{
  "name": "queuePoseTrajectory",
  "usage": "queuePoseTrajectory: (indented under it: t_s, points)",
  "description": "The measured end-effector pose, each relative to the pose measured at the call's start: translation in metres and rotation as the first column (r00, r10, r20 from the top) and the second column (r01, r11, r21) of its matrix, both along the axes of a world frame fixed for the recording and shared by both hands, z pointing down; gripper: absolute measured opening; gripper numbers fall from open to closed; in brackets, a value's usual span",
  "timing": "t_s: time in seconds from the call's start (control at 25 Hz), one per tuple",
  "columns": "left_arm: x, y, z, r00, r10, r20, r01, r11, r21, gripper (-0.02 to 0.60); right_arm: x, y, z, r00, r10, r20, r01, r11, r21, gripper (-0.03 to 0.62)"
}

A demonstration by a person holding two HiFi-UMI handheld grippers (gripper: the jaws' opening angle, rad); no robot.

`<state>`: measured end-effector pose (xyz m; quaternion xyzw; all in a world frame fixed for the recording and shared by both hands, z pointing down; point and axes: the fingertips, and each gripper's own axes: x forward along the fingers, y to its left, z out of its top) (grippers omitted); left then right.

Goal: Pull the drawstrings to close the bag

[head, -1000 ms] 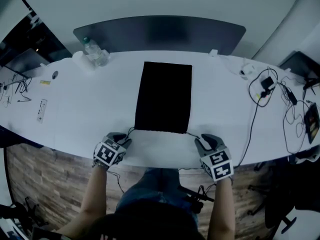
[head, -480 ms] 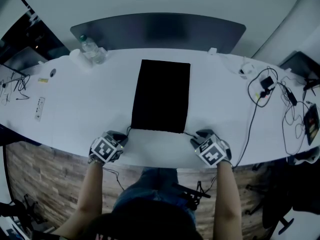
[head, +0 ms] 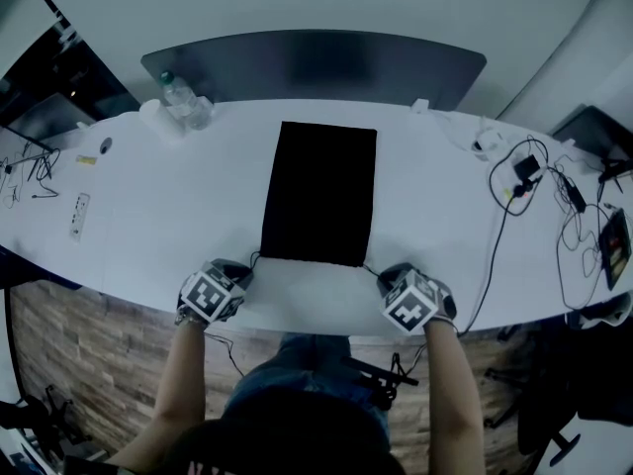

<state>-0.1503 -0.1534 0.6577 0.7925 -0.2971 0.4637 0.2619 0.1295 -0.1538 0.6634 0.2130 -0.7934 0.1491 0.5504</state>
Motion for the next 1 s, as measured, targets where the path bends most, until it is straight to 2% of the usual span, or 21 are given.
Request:
queuePoseTrajectory:
  t_s: [0.2, 0.32, 0.52, 0.72, 0.84, 1.0]
  points:
    - [-0.005, -0.014, -0.018, 0.998, -0.031, -0.048, 0.034, 0.998, 0.059, 0.015, 0.0, -0.005, -0.011, 0.998, 0.058, 0.017, -0.058, 0.998, 0.03, 0.008]
    - [-0.01, -0.029, -0.038, 0.996, -0.051, -0.066, 0.059, 0.99, 0.131, 0.015, -0.001, -0.021, -0.039, 0.993, 0.103, 0.051, -0.109, 0.987, 0.115, 0.008]
    - [-0.017, -0.05, -0.072, 0.994, -0.069, -0.089, 0.089, 0.964, 0.249, 0.015, -0.001, -0.038, -0.078, 0.991, 0.122, 0.058, -0.133, 0.957, 0.257, 0.008]
    - [-0.02, -0.068, -0.105, 0.987, -0.09, -0.13, 0.132, 0.921, 0.366, 0.014, -0.004, -0.048, -0.107, 0.981, 0.154, 0.116, -0.186, 0.911, 0.368, 0.008]
    - [-0.024, -0.078, -0.126, 0.983, -0.113, -0.146, 0.167, 0.882, 0.44, 0.014, -0.002, -0.057, -0.136, 0.969, 0.183, 0.163, -0.238, 0.865, 0.442, 0.008]
    - [-0.032, -0.092, -0.155, 0.974, -0.144, -0.178, 0.217, 0.824, 0.523, 0.014, 0.007, -0.07, -0.172, 0.948, 0.231, 0.22, -0.315, 0.787, 0.531, 0.008]
